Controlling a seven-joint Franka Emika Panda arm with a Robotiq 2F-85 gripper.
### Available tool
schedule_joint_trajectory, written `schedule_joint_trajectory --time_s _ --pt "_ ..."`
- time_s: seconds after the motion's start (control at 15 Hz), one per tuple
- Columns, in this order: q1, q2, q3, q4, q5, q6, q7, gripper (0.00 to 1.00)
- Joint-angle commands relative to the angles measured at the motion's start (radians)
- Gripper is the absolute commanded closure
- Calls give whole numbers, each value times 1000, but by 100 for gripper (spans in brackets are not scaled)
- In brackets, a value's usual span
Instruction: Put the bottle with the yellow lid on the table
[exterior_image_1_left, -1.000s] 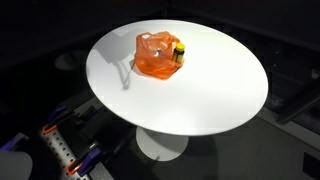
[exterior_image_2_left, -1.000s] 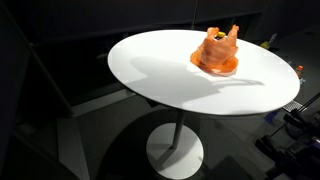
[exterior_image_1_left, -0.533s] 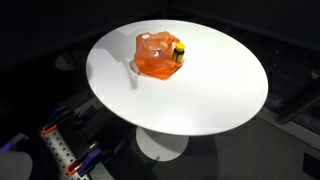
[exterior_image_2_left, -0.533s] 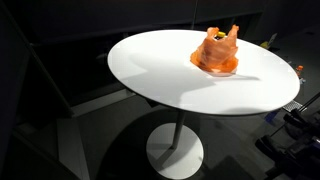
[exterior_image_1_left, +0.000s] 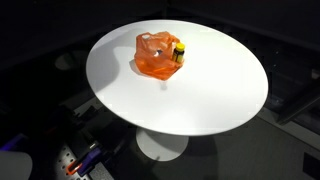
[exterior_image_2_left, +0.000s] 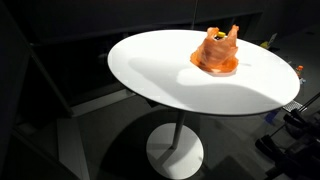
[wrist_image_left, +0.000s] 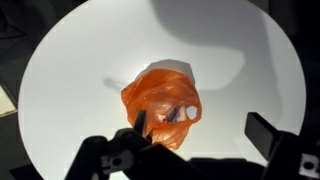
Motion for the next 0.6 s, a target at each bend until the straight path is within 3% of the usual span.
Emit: schedule_joint_trajectory --time_s 0.0,0.47,0.53 --pt "-26 126 -48 126 -25 -18 -16 0" --pt "-39 270 -118 246 -17 -31 -72 0" --pt "-32 240 -115 191 -13 -3 -50 0"
